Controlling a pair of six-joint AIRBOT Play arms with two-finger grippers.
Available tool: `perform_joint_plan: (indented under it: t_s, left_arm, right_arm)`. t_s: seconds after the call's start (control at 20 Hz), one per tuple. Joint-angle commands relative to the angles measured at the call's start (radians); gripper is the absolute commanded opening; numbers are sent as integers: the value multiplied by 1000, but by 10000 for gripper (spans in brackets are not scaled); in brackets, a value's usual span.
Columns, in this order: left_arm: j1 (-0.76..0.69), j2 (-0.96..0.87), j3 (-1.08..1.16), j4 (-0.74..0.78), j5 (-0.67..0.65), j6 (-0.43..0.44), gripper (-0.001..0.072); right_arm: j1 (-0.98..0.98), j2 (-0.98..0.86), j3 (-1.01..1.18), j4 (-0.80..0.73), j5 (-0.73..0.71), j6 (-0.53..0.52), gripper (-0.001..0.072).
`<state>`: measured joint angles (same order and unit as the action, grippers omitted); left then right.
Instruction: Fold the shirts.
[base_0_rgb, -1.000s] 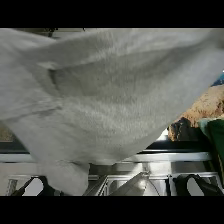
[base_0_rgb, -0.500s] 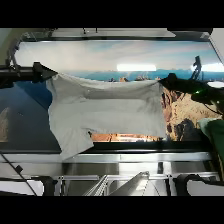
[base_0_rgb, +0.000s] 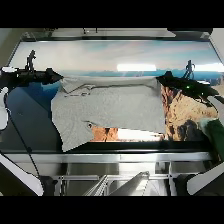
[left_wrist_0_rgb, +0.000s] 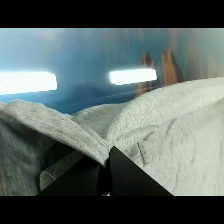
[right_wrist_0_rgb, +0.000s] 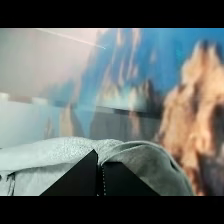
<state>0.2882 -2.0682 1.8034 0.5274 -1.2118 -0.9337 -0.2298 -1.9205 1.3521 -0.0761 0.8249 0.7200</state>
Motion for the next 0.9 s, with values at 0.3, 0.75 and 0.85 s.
perform_joint_plan:
  t_s: [0.3, 0.75, 0.85]
  left_arm:
    - [-11, -106, 161, 204, -141, -73, 26]
    - [-72, -108, 161, 253, -103, -70, 26]
    - [-79, -108, 161, 305, -98, -71, 23]
  right_arm:
    - [-58, -45, 64, -178, 74, 72, 14]
    - [-36, -45, 64, -220, 77, 61, 15]
    - [-36, -45, 64, -220, 55, 61, 15]
